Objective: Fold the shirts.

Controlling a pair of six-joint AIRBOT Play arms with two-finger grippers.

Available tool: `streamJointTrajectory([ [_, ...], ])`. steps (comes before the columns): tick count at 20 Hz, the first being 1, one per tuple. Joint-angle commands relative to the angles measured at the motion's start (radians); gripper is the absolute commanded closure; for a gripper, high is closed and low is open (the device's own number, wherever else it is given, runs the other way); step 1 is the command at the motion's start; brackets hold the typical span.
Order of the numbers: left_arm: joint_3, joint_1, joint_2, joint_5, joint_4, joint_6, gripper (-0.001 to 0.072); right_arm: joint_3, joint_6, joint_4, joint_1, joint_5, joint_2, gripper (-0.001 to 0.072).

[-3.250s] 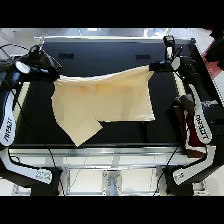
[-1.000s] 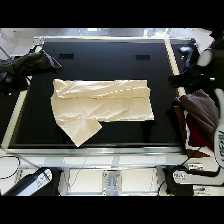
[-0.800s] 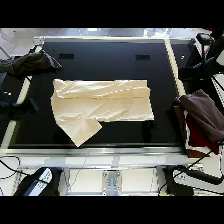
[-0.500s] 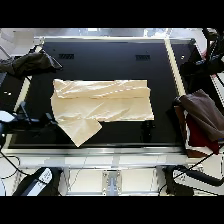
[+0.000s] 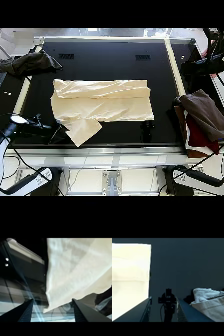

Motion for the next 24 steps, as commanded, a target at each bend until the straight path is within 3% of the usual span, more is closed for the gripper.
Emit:
streamJointTrajectory([
  [1,-0.005,-0.033,-0.023,0.018,-0.010,0.001,0.0146,0.000,-0.001,0.015,-0.001,0.000,0.001,0.0340],
  [9,-0.005,-0.167,-0.076,0.094,-0.050,-0.010,0.0148,0.000,-0.001,0.051,-0.001,0.005,0.001,0.0340],
  [10,-0.005,-0.171,-0.079,0.100,-0.072,-0.010,0.0175,0.000,-0.001,0.051,-0.001,0.008,0.001,0.0340],
  [11,-0.005,-0.171,-0.082,0.107,-0.095,-0.010,0.0265,0.000,-0.001,0.051,-0.001,0.008,0.001,0.0340],
  [15,-0.005,-0.170,-0.086,0.140,-0.134,-0.010,0.0433,0.000,-0.001,0.051,-0.001,-0.005,0.005,0.0341],
  [16,-0.005,-0.170,-0.086,0.141,-0.150,-0.009,0.0597,0.000,-0.002,0.051,-0.001,-0.017,0.014,0.0341],
  [17,-0.004,-0.170,-0.085,0.140,-0.169,0.003,0.0695,0.000,-0.003,0.048,-0.002,-0.044,0.031,0.0341],
  [20,-0.004,-0.170,-0.085,0.139,-0.209,0.040,0.0695,0.000,0.011,0.003,-0.004,-0.170,0.129,0.0341],
  [24,-0.004,-0.170,-0.071,0.117,-0.210,0.081,0.0696,-0.127,0.129,0.002,-0.108,-0.346,0.319,0.0342],
])
